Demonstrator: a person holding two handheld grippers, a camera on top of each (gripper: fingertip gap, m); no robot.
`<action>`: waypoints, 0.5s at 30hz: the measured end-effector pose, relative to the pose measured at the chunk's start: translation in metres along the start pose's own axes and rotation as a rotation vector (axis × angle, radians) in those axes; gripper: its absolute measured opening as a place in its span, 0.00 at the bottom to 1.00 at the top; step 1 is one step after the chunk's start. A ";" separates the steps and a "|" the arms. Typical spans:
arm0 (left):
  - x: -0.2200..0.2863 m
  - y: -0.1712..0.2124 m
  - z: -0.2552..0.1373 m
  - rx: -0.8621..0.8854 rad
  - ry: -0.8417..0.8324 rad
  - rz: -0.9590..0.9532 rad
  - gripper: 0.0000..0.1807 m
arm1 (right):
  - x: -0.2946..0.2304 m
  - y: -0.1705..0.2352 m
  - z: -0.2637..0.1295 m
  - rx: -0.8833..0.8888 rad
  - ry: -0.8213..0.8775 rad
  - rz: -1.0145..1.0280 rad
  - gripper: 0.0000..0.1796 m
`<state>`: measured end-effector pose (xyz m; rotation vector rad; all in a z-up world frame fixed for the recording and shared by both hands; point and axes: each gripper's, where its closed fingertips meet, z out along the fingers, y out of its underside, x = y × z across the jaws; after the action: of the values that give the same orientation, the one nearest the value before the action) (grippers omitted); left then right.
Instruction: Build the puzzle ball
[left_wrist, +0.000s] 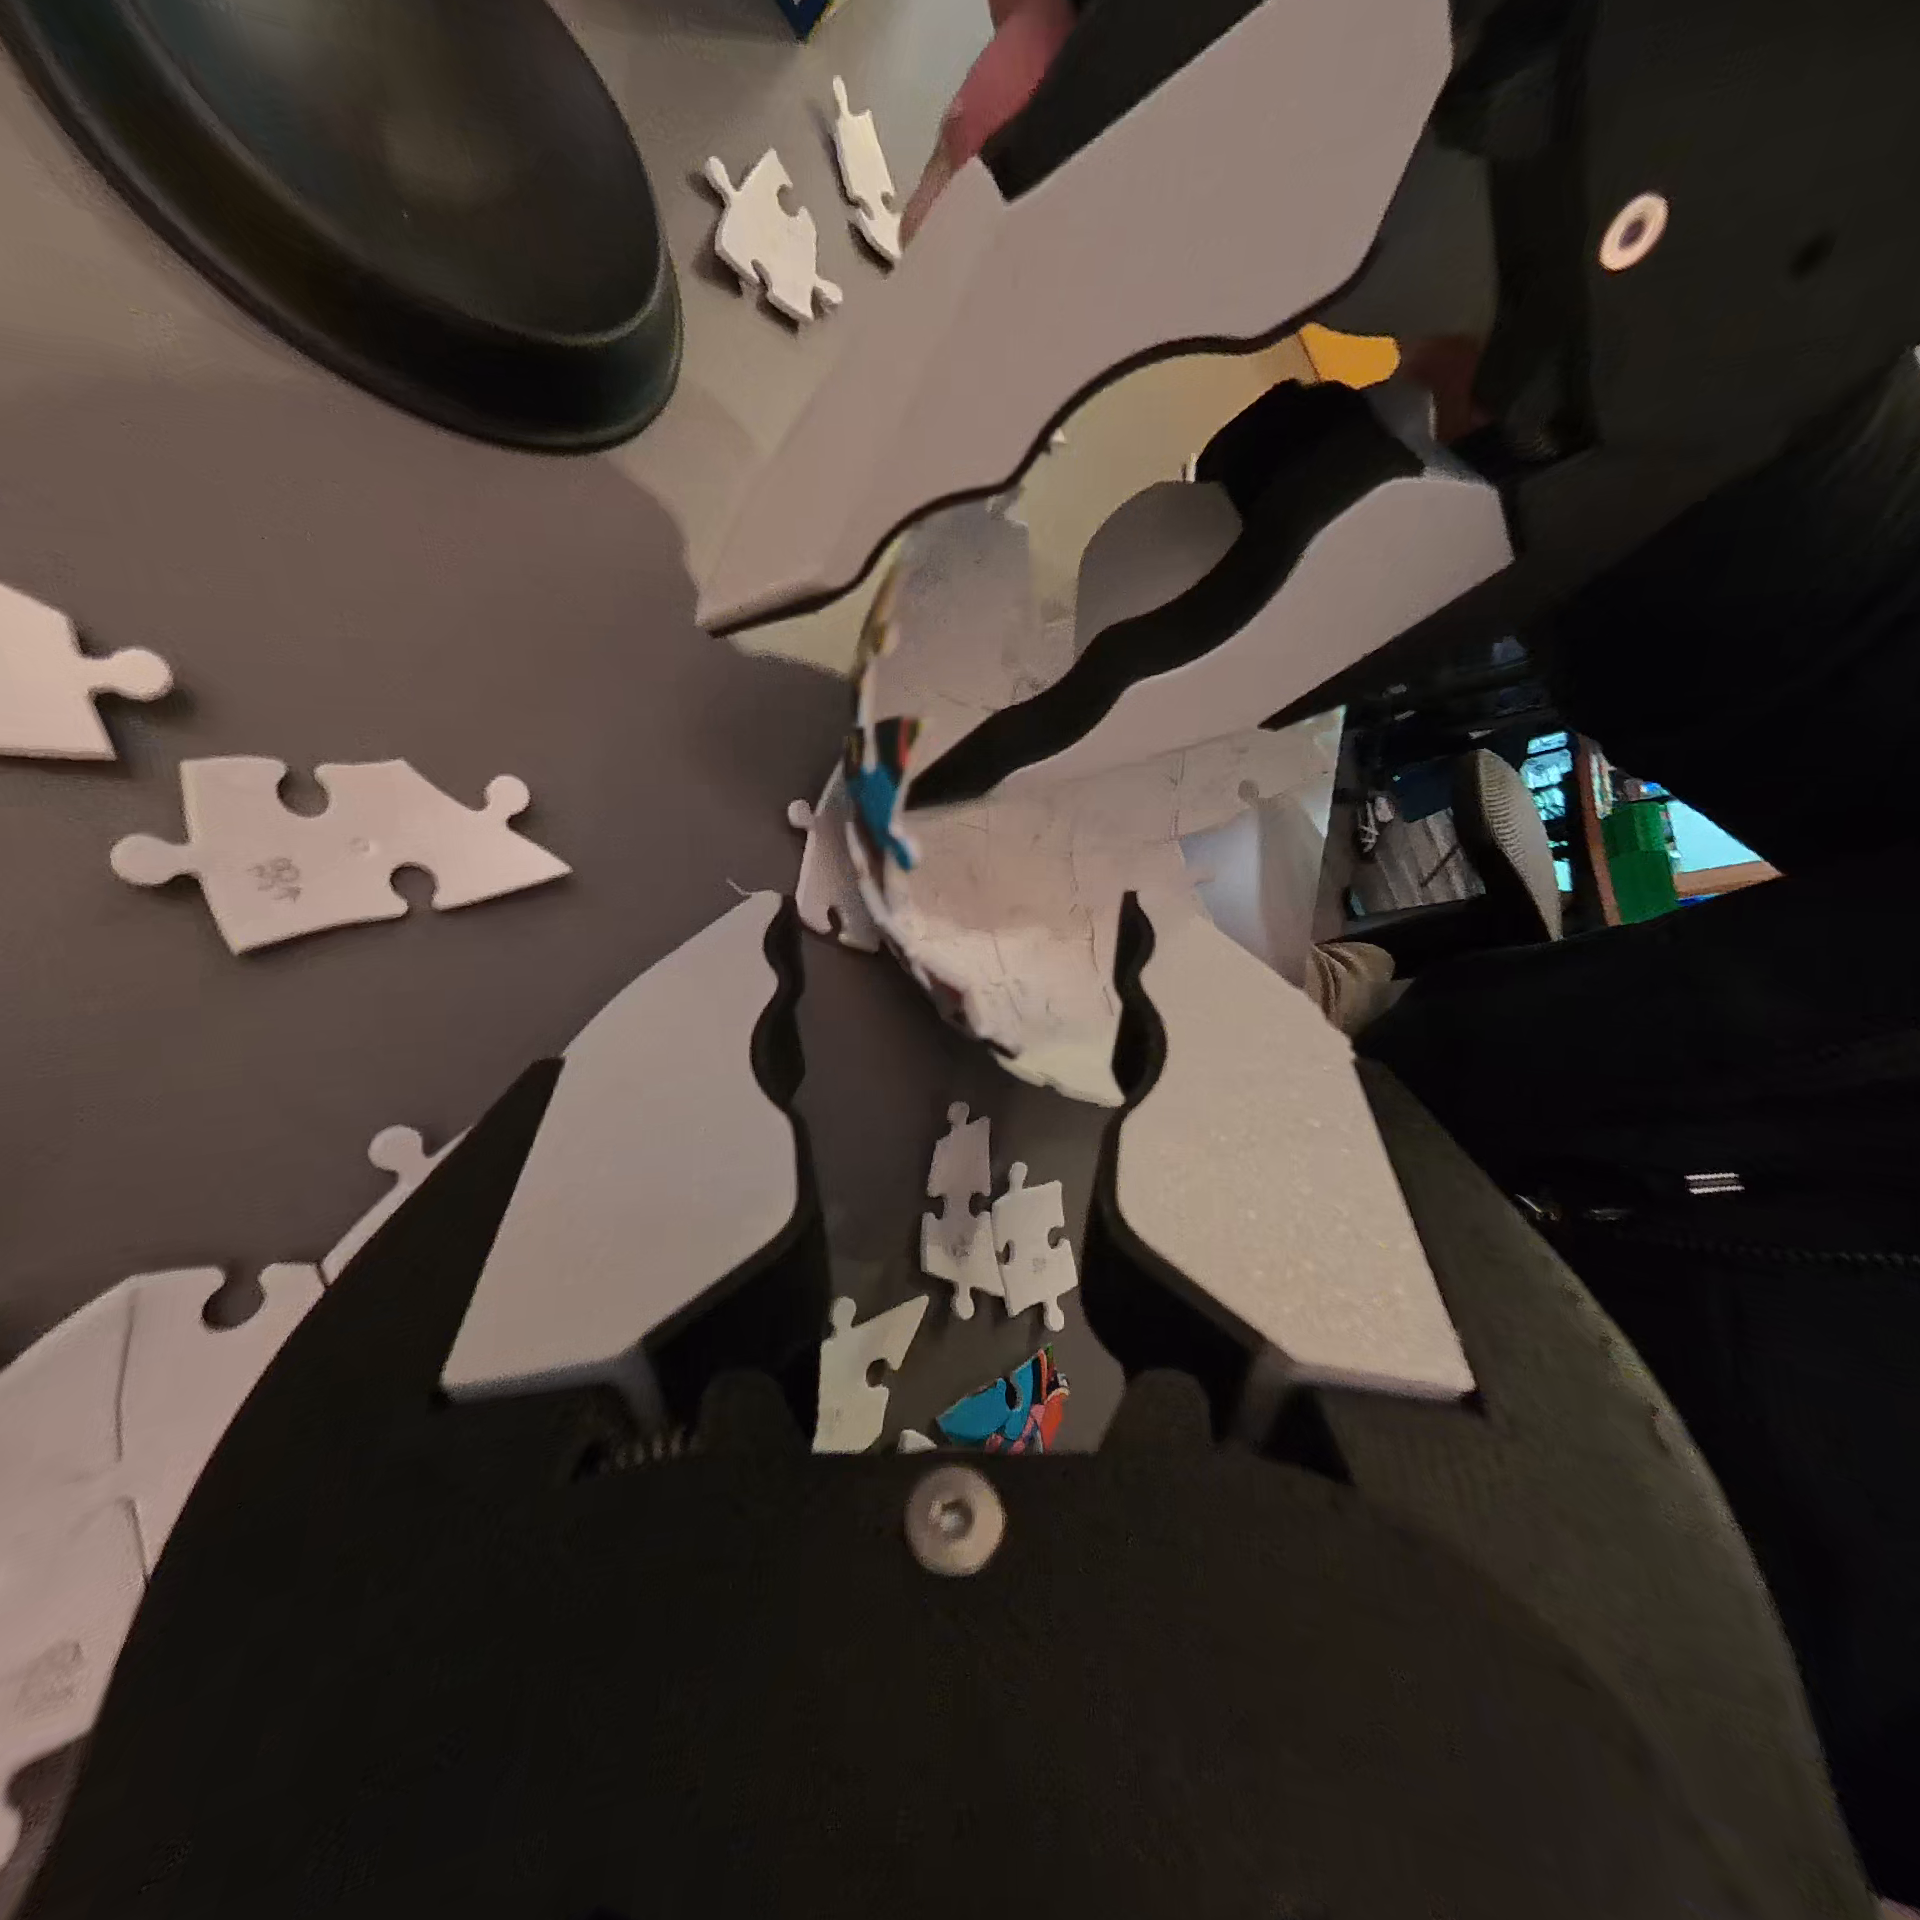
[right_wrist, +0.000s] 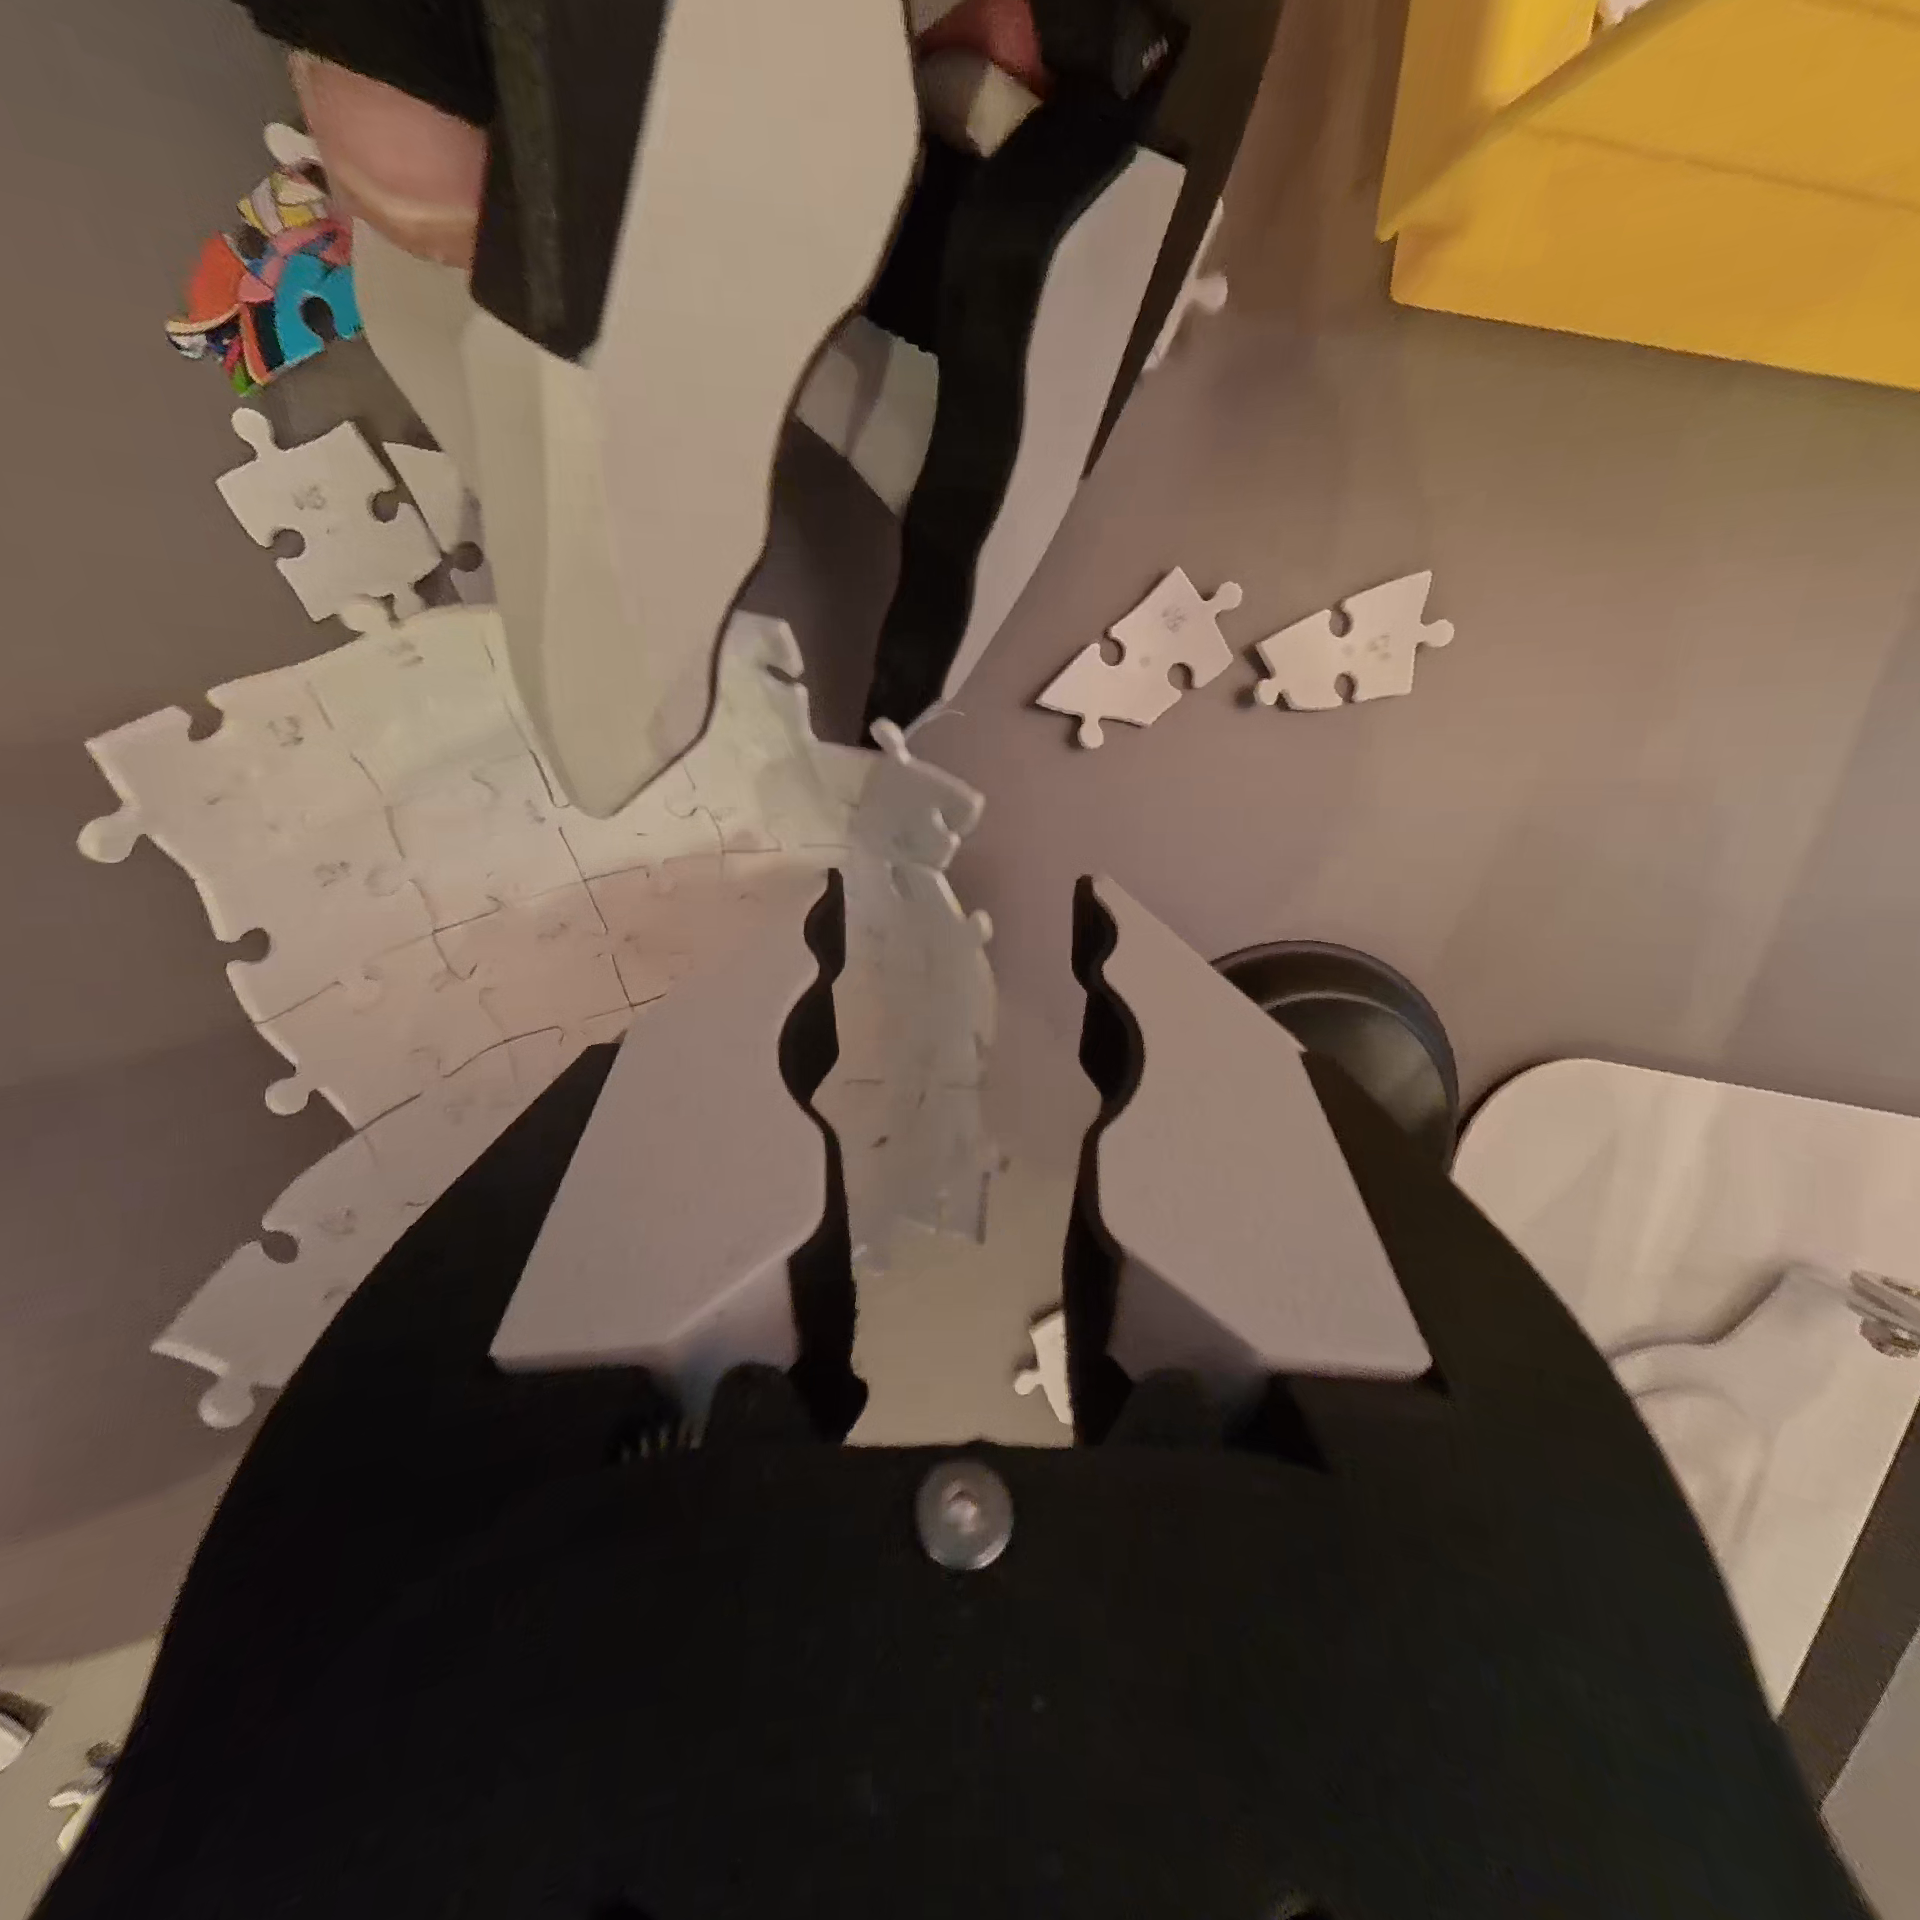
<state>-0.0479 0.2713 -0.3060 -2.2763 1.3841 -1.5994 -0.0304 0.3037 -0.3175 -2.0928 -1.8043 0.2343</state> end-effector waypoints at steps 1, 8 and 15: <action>0.001 0.001 0.001 -0.009 0.012 0.004 0.32 | 0.000 0.002 0.001 -0.006 -0.003 0.007 0.23; 0.002 0.009 0.009 -0.081 0.041 0.001 0.29 | -0.004 0.002 0.005 0.002 -0.041 0.012 0.21; 0.005 0.015 0.005 -0.085 0.066 -0.022 0.28 | -0.007 -0.005 0.005 0.016 -0.067 -0.006 0.22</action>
<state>-0.0531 0.2569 -0.3115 -2.3130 1.4746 -1.6675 -0.0379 0.2984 -0.3215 -2.0919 -1.8403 0.3201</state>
